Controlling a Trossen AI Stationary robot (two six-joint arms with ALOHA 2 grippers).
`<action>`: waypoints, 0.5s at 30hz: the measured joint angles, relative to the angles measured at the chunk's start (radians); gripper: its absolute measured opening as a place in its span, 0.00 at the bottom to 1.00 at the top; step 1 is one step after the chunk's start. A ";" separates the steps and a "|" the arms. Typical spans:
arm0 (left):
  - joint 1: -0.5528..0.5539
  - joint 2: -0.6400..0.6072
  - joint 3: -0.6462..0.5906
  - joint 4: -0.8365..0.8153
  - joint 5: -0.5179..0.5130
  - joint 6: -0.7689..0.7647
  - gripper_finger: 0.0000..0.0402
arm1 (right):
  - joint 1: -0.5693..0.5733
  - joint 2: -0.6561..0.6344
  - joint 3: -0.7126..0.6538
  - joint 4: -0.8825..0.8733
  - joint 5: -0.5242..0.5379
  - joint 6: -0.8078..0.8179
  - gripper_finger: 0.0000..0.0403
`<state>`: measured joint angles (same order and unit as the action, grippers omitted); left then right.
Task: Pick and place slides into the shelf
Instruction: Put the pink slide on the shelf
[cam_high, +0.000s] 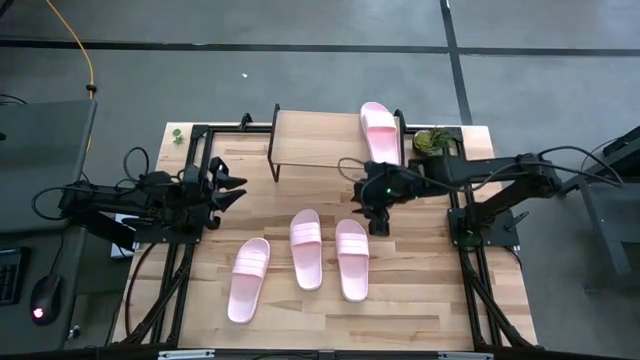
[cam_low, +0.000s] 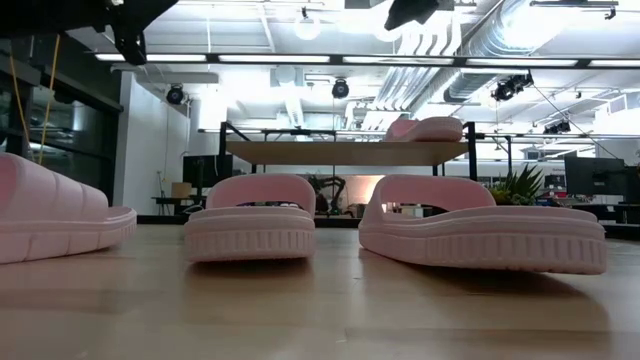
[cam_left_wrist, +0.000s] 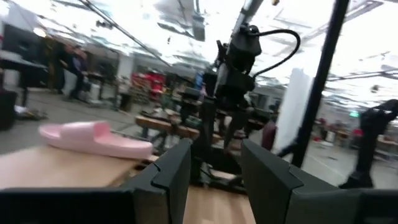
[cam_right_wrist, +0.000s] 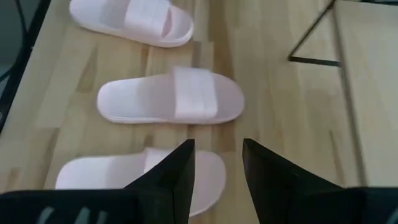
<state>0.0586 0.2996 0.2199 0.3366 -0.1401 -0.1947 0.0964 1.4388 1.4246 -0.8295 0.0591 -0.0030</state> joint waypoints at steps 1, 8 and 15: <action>0.000 0.001 0.000 -0.006 0.015 -0.010 0.32 | 0.010 0.009 0.000 0.007 0.000 0.000 0.31; 0.000 0.014 0.001 -0.037 0.091 -0.060 0.32 | 0.074 0.110 0.000 0.090 0.001 0.003 0.31; 0.000 0.013 0.000 -0.059 0.151 -0.073 0.32 | 0.128 0.201 0.000 0.180 0.095 -0.004 0.31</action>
<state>0.0586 0.3130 0.2203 0.2771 0.0113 -0.2676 0.2245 1.6395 1.4246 -0.6495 0.1538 -0.0075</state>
